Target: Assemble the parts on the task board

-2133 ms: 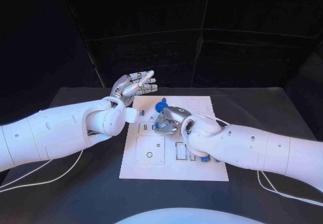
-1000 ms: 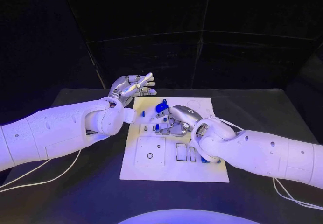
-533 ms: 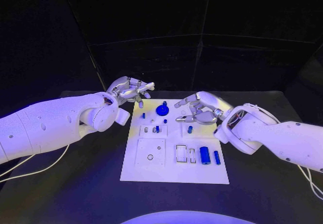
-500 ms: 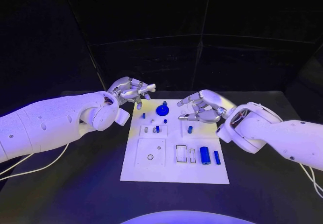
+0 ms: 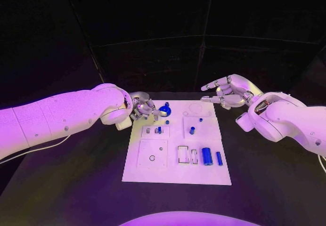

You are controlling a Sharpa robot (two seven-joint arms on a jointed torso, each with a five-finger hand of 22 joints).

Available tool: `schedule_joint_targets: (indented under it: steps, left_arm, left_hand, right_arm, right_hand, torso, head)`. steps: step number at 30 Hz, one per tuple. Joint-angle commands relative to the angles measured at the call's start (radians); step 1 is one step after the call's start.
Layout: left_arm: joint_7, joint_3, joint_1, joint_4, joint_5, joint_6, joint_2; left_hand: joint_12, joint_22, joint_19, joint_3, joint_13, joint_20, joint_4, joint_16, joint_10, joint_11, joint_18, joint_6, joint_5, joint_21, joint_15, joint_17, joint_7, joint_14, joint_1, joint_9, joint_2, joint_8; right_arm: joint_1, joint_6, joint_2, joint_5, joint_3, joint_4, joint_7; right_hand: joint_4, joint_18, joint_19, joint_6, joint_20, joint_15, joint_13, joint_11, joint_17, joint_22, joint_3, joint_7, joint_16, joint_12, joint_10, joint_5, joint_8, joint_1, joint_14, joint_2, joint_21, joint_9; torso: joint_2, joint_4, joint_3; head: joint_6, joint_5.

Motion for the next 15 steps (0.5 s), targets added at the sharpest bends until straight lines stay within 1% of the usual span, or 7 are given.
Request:
schedule_joint_targets:
  steps: [1,4,8,9,12,15]
  left_arm:
    - [-0.161,-0.005,0.006,-0.009,-0.135,0.099,0.021]
    - [-0.192,-0.012,0.01,-0.019,-0.152,0.113,0.043]
    - [-0.218,-0.018,0.014,-0.032,-0.169,0.128,0.068]
    - [-0.222,-0.02,0.015,-0.035,-0.171,0.132,0.073]
    - [-0.234,-0.024,0.018,-0.042,-0.175,0.139,0.086]
    - [-0.243,-0.027,0.021,-0.049,-0.177,0.146,0.096]
  left_hand:
    - [0.005,0.0,0.006,-0.013,0.003,0.0,0.0,0.003,-0.006,-0.003,-0.011,-0.013,-0.002,0.005,0.0,0.263,0.0,0.104,-0.012,0.013,-0.002,0.01]
    - [0.005,0.006,0.008,-0.021,0.004,0.0,0.0,0.003,-0.009,-0.003,-0.012,-0.02,-0.002,0.008,-0.001,0.263,-0.001,0.104,-0.014,0.023,-0.002,0.018]
    - [0.007,0.013,0.011,-0.026,0.006,-0.001,-0.001,0.003,-0.009,-0.003,-0.013,-0.025,-0.002,0.012,-0.002,0.263,-0.001,0.104,-0.012,0.03,0.0,0.023]
    - [0.007,0.016,0.013,-0.027,0.006,-0.001,-0.001,0.003,-0.01,-0.003,-0.013,-0.026,-0.002,0.014,-0.002,0.263,-0.001,0.104,-0.012,0.032,0.0,0.025]
    - [0.007,0.019,0.014,-0.03,0.006,-0.001,0.0,0.003,-0.011,-0.003,-0.014,-0.028,-0.002,0.016,-0.002,0.263,-0.001,0.104,-0.013,0.035,0.001,0.027]
    - [0.01,0.027,0.018,-0.034,0.009,-0.001,0.0,0.003,-0.01,-0.003,-0.016,-0.031,-0.002,0.02,-0.002,0.263,-0.002,0.104,-0.016,0.041,0.002,0.031]
  right_arm:
    - [0.003,0.017,0.005,0.042,0.001,-0.01,0.001]
    - [0.003,0.017,0.009,0.043,0.002,-0.019,-0.004]
    - [0.004,0.016,0.013,0.044,0.002,-0.03,-0.009]
    - [0.004,0.016,0.014,0.044,0.002,-0.032,-0.01]
    - [0.004,0.016,0.016,0.044,0.002,-0.037,-0.013]
    - [0.004,0.015,0.019,0.044,0.002,-0.041,-0.015]
  right_hand:
    - [-0.001,0.015,-0.007,0.01,0.001,-0.004,-0.002,0.001,0.123,-0.003,-0.007,-0.001,-0.006,-0.007,-0.005,0.006,0.005,0.003,0.066,0.008,-0.004,-0.001]
    - [-0.001,0.016,-0.008,0.01,0.0,-0.005,-0.003,0.0,0.119,-0.008,-0.01,-0.001,-0.008,-0.009,-0.006,0.008,0.005,0.003,0.065,0.009,-0.007,-0.001]
    - [-0.001,0.017,-0.009,0.01,-0.001,-0.006,-0.005,-0.001,0.116,-0.012,-0.014,-0.002,-0.01,-0.01,-0.006,0.014,0.005,0.005,0.065,0.01,-0.01,-0.001]
    - [0.0,0.017,-0.009,0.01,-0.001,-0.006,-0.005,-0.001,0.116,-0.012,-0.015,-0.002,-0.01,-0.01,-0.006,0.014,0.005,0.005,0.065,0.011,-0.011,-0.001]
    - [0.0,0.017,-0.009,0.01,-0.002,-0.006,-0.007,-0.001,0.114,-0.014,-0.019,-0.002,-0.012,-0.011,-0.006,0.02,0.005,0.006,0.065,0.011,-0.013,-0.002]
    - [0.0,0.017,-0.009,0.01,-0.002,-0.007,-0.007,-0.001,0.113,-0.016,-0.022,-0.002,-0.012,-0.011,-0.005,0.024,0.005,0.006,0.065,0.012,-0.014,-0.002]
  torso:
    - [0.001,0.001,-0.0015]
    - [0.002,0.0008,-0.0022]
    - [0.002,-0.0008,-0.0032]
    - [0.002,0.0,-0.0033]
    - [0.002,0.0004,-0.0026]
    - [0.002,0.0002,-0.0027]
  head:
    - [-0.002,0.002]
    - [-0.004,0.003]
    - [-0.007,0.005]
    - [-0.008,0.005]
    - [-0.011,0.005]
    - [-0.013,0.005]
